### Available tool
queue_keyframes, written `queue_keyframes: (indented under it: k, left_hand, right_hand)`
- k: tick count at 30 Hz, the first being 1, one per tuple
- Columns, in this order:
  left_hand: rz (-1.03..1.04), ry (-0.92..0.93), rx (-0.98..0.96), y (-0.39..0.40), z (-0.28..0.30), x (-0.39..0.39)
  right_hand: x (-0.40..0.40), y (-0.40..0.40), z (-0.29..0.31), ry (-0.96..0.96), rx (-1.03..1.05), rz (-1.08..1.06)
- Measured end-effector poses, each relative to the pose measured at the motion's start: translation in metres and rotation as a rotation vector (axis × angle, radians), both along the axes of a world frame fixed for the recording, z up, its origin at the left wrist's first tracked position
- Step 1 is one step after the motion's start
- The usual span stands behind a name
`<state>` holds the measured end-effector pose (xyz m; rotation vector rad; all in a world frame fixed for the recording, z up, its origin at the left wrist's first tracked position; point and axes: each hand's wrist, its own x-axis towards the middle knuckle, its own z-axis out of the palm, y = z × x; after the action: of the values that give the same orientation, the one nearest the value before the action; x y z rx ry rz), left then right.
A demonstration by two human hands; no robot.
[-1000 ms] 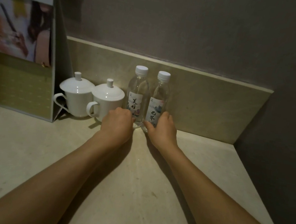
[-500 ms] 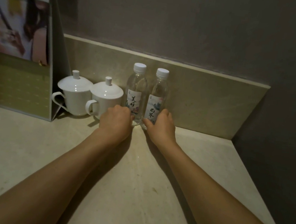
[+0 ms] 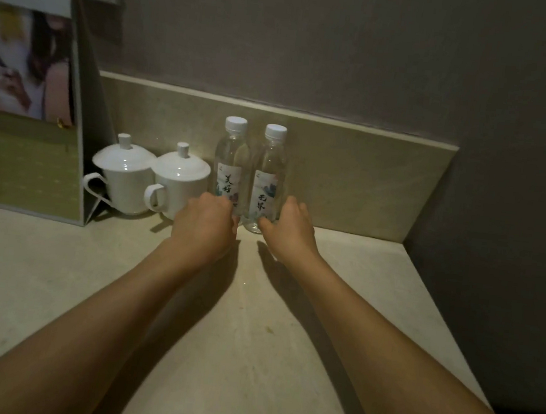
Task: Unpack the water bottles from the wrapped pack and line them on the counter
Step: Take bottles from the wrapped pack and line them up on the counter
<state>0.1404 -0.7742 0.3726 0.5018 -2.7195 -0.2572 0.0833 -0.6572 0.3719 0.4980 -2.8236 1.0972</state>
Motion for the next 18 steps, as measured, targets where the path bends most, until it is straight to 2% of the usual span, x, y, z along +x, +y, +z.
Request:
queue_keyframes:
  k: [8, 11, 18]
  left_hand:
    - [-0.039, 0.042, -0.026, 0.049, 0.011, 0.002]
    - [-0.056, 0.035, 0.022, 0.072, 0.015, 0.002]
    - [-0.107, 0.105, -0.088, 0.164, 0.025, -0.007]
  right_hand:
    - [0.002, 0.043, 0.007, 0.047, -0.002, 0.036]
    - [0.004, 0.07, 0.01, 0.059, -0.037, 0.042]
    - [0.003, 0.176, 0.019, 0.113, -0.156, -0.076]
